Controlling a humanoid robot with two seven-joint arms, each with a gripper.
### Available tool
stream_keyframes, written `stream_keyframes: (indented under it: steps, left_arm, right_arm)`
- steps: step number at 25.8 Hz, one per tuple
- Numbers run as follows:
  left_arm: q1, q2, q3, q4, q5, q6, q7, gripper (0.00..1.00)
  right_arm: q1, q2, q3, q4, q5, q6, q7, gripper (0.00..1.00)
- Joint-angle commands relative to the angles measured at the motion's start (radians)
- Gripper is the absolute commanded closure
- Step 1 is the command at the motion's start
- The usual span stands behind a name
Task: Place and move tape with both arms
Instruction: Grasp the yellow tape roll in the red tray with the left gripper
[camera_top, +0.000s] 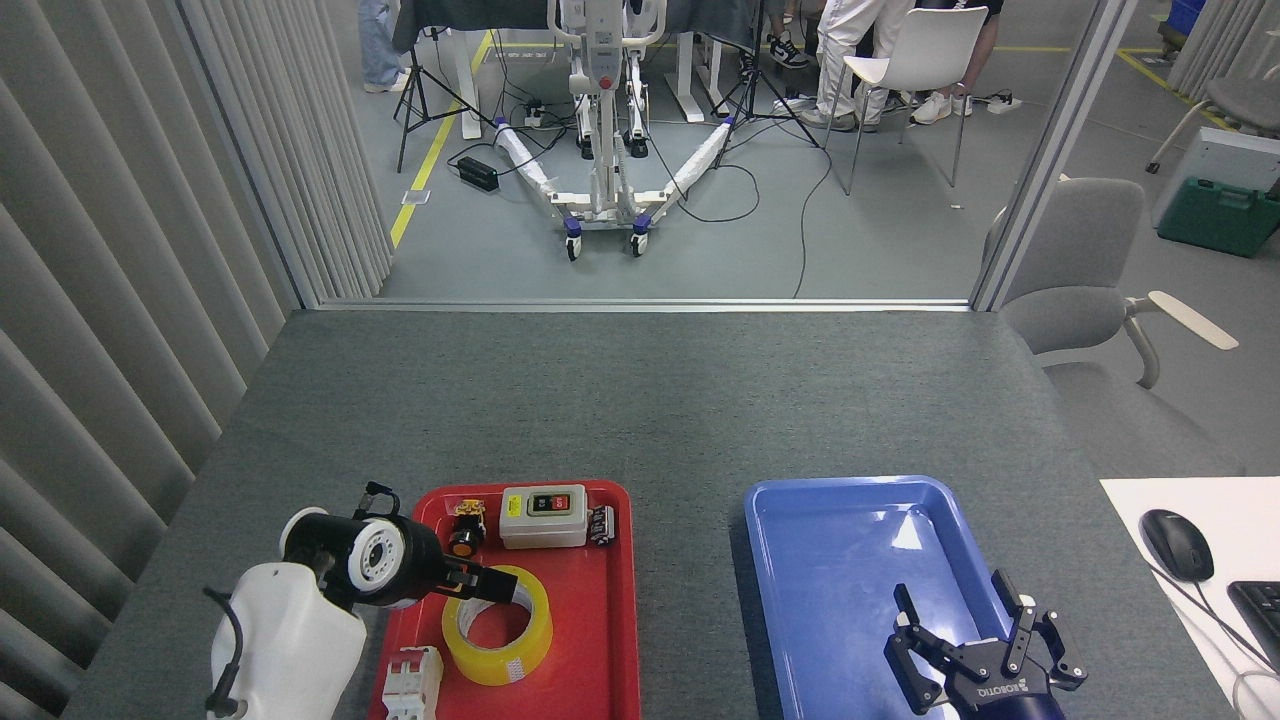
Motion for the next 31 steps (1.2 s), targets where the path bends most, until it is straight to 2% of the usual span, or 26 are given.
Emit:
stream_keyframes:
  steps: [1, 10, 15, 31]
  left_arm:
    - [-0.053, -0.009, -0.002, 0.053, -0.013, -0.001, -0.107, 0.00]
    - [-0.062, -0.011, -0.030, 0.119, -0.095, 0.011, -0.081, 0.00]
    - [-0.054, -0.008, -0.048, 0.125, -0.090, 0.056, 0.092, 0.00]
    - [-0.040, 0.000, -0.097, 0.223, -0.095, 0.059, 0.152, 0.02]
  right_arm:
    - [0.000, -0.004, 0.000, 0.007, -0.001, 0.002, 0.000, 0.00]
    - [-0.002, -0.004, -0.001, 0.017, 0.000, 0.002, 0.000, 0.00]
    - [-0.002, -0.004, -0.001, 0.018, 0.000, 0.002, 0.000, 0.00]
    - [-0.003, -0.004, -0.003, 0.021, 0.000, 0.000, -0.001, 0.00]
